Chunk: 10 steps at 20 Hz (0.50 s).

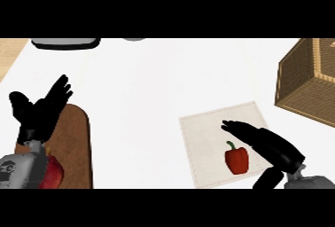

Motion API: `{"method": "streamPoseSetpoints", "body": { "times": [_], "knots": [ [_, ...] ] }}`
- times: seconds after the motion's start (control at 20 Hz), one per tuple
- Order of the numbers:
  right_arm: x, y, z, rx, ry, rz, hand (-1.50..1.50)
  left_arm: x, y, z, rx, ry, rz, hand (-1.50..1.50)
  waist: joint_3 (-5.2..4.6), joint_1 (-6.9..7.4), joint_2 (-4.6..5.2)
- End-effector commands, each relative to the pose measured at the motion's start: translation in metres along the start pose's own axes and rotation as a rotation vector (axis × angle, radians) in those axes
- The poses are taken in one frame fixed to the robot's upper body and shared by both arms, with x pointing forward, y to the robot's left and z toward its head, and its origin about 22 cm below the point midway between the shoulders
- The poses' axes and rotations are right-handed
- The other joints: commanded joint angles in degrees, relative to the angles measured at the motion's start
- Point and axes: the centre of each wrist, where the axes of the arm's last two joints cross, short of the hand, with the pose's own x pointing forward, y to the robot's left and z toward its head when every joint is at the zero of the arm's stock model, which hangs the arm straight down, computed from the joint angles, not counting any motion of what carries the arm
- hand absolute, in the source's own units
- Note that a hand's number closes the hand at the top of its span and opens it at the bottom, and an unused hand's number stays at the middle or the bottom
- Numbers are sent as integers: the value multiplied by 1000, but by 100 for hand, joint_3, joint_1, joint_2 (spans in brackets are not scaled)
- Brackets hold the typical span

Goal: Pick the bell pepper from the placemat and place it in the basket

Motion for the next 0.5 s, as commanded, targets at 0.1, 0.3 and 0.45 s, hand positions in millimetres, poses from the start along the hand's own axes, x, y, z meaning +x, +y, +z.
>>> {"method": "streamPoseSetpoints", "body": {
  "times": [0.1, 0.3, 0.45],
  "knots": [
    [2, 9, -25, -15, 31, 49, -150, -6, 7, 3, 0, 0, -7, 0, -1, 10, 2],
    [2, 27, -37, 3, 37, 86, -150, 7, -2, 0, 2, 3, 7, 0, 0, 13, 2],
    [-4, 37, -9, 74, 10, 189, 150, 8, 3, 1, -9, -8, -1, 0, 0, 3, -2]
  ]
}}
